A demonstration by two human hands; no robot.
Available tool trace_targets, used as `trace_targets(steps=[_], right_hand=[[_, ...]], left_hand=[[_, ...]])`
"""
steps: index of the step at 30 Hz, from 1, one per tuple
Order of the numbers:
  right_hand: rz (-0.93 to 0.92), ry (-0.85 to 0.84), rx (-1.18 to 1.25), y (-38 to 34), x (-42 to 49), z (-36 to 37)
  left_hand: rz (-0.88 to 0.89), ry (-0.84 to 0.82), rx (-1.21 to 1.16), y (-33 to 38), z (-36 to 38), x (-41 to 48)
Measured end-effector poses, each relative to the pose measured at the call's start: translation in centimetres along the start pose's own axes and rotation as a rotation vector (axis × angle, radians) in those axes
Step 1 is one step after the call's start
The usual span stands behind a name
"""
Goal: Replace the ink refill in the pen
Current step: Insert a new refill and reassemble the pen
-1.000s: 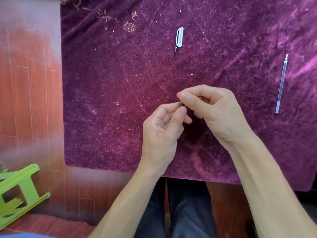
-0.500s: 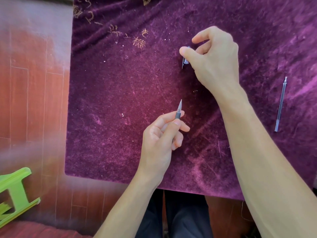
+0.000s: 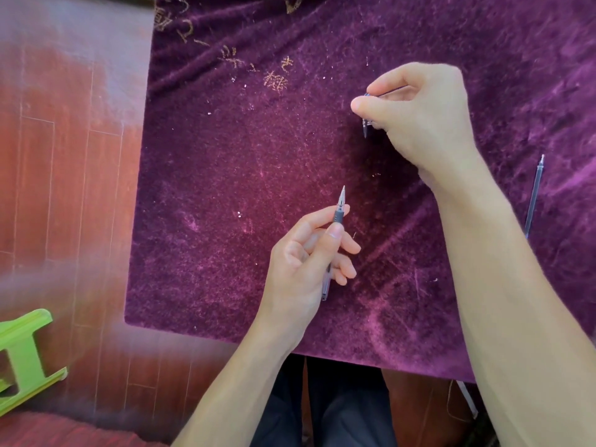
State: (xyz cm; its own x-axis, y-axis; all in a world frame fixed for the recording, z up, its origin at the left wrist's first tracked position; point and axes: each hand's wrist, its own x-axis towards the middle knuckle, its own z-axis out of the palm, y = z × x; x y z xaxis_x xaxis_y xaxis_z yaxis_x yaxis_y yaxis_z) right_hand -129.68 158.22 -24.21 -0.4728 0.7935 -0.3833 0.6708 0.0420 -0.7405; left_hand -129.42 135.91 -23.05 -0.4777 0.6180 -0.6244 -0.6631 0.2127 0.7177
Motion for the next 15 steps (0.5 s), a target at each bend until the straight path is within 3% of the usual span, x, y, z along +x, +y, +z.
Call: trace_targets(steps=[7,15], right_hand=[[0.078,-0.117,0.469,2.7,-5.5,-2.8],[0.091,-0.213,0.627,6.0,-10.8,-3.4]], left_hand=[[-0.013,-0.026,0.08,-0.1,0.5,-0.6],[-0.022,-0.052,0.098,-1.2,1.4,-1.3]])
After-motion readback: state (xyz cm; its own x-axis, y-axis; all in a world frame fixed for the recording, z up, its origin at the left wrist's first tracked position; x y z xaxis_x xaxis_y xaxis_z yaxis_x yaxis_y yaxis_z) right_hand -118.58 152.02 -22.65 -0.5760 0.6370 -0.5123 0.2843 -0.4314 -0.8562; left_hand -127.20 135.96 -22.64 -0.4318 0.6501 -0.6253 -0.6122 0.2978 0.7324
